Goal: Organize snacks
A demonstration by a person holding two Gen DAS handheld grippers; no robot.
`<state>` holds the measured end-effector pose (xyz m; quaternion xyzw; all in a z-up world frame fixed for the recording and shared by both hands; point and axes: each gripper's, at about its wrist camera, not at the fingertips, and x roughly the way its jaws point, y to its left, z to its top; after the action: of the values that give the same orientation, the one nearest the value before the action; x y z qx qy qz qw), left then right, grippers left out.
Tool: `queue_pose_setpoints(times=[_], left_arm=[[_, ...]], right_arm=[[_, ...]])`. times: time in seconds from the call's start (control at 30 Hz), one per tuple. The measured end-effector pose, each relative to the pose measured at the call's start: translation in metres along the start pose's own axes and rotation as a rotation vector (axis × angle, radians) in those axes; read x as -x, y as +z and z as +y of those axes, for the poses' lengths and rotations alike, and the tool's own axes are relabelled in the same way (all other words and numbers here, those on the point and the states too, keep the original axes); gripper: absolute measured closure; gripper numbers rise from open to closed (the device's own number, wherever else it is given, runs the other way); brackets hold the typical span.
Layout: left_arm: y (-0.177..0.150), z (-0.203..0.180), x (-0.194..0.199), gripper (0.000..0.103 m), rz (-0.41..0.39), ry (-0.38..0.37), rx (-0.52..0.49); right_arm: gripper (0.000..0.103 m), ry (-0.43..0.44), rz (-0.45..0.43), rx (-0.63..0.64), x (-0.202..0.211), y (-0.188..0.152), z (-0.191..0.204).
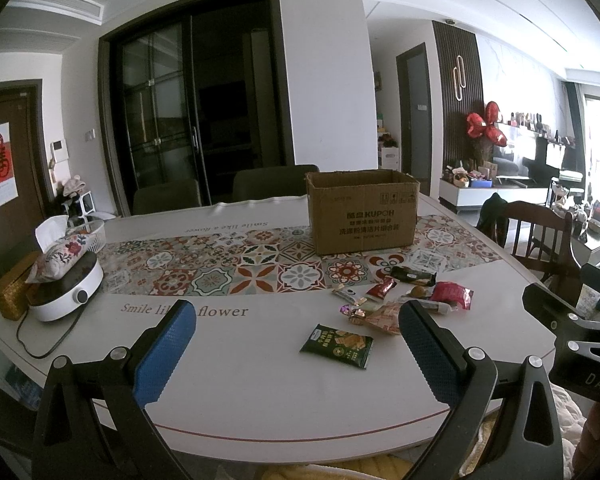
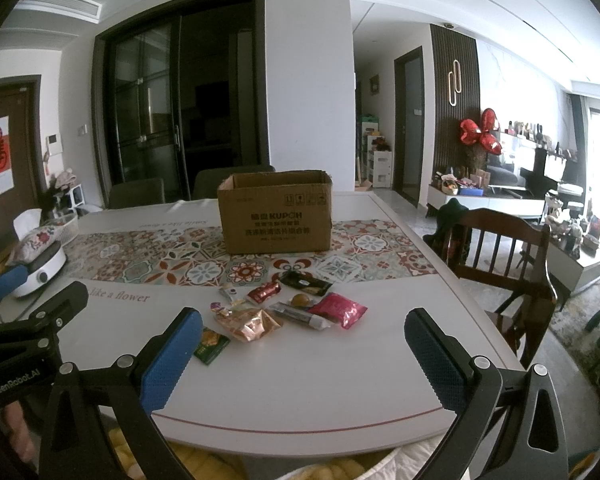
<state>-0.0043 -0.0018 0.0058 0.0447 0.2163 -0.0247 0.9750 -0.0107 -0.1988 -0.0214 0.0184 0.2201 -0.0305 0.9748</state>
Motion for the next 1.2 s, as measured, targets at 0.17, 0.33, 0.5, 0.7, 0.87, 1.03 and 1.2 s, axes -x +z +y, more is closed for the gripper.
queue_pose_setpoints(times=[0.17,0.33,0.5,0.7,0.87,1.03,1.2], left_arm=[[0.0,0.0,0.001,0.0,0.0,-0.002,-0.001],[0.005,0.0,0.0,0.0,0.005,-0.018,-0.008],[0.011,-0.006,-0.006,0.0,0.007,-0.057,-0.032],[0.013,-0.022,-0.023,0.004,0.033,-0.092,-0.075],[0.013,-0.037,-0.044,0.011,0.062,-0.123,-0.117],[0.011,-0.051,-0.068,0.018,0.108,-0.178,-0.152],[0.009,-0.065,-0.092,0.021,0.149,-0.219,-0.192]], right_arm=[[0.001,0.0,0.003,-0.003,0.001,0.002,0.002],[0.001,0.001,0.005,-0.006,0.0,0.001,0.001],[0.001,0.014,0.019,-0.014,-0.003,0.002,0.0],[0.001,0.045,0.063,-0.017,-0.024,-0.002,-0.013],[0.004,0.069,0.109,-0.008,-0.043,-0.005,-0.021],[0.012,0.093,0.162,0.026,-0.071,-0.009,-0.026],[0.018,0.128,0.21,0.087,-0.1,-0.01,-0.028]])
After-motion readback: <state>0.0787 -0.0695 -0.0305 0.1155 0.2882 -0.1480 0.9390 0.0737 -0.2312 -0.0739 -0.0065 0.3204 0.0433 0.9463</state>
